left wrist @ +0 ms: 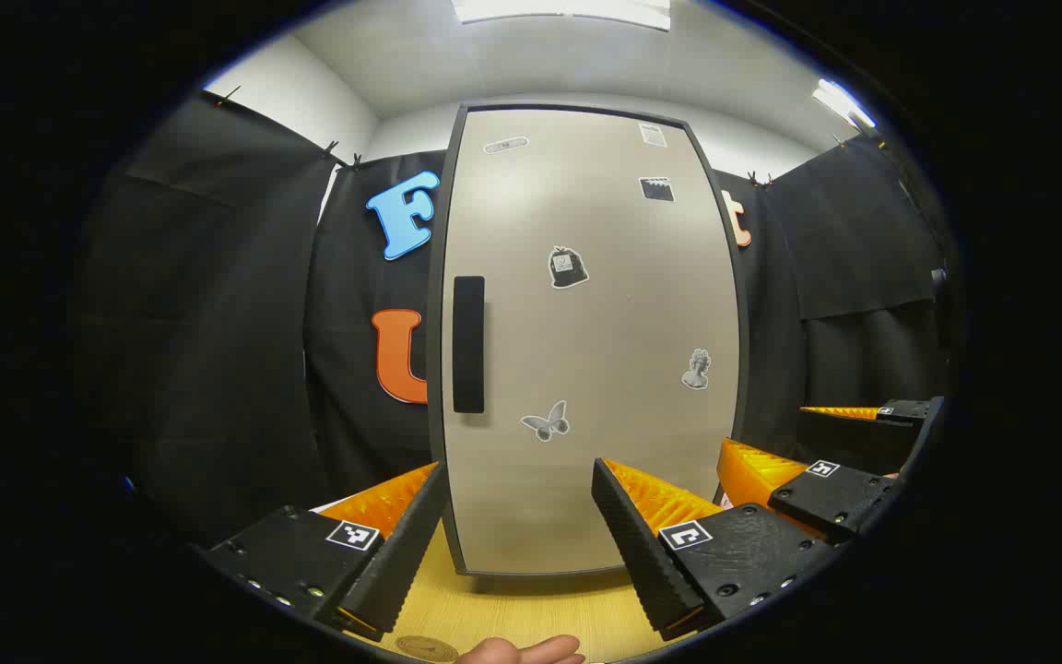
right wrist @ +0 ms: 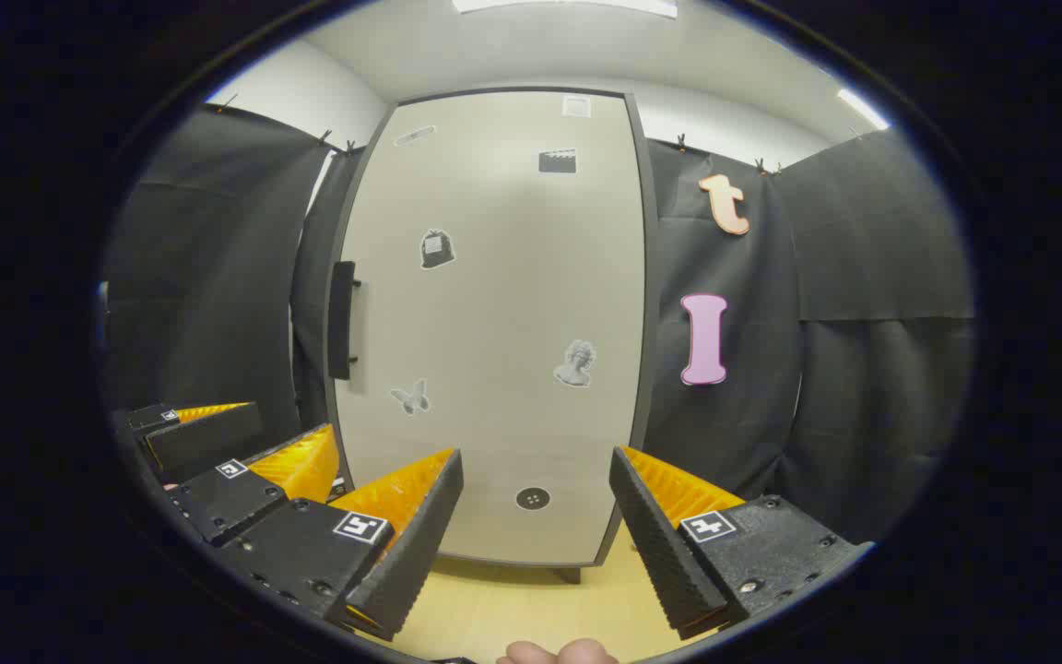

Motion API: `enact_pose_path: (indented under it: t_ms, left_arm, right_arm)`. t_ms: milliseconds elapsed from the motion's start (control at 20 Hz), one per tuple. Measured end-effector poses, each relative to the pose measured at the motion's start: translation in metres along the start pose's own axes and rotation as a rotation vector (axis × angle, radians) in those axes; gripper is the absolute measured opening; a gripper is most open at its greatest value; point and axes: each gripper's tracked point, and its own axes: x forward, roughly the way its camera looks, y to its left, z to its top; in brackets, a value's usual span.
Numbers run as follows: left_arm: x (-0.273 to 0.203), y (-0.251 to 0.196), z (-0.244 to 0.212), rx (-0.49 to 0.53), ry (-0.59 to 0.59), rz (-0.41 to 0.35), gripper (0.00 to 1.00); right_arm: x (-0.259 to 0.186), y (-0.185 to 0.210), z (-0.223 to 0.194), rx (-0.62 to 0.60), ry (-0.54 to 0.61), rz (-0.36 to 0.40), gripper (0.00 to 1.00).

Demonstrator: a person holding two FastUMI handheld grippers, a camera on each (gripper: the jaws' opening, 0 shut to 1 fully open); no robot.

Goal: Open the cabinet door with the right hand, grasp the bottle in the cabinet with the left hand and place it on the coaster, then close the cabinet door with the right hand.

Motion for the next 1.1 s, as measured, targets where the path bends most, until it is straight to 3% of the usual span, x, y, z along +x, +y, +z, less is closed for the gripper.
enact_pose_path:
  t_ms: [700, 1100]
  left_arm:
    - [-0.006, -0.001, 0.0, -0.001, -0.004, 0.014, 0.94]
    - [-0.019, 0.041, -0.004, -0.047, 0.001, 0.08, 0.94]
  right_arm:
    - [-0.005, 0.001, -0.003, 0.019, 0.008, 0.017, 0.98]
    - [0.006, 0.026, -0.007, 0.016, 0.036, 0.092, 0.98]
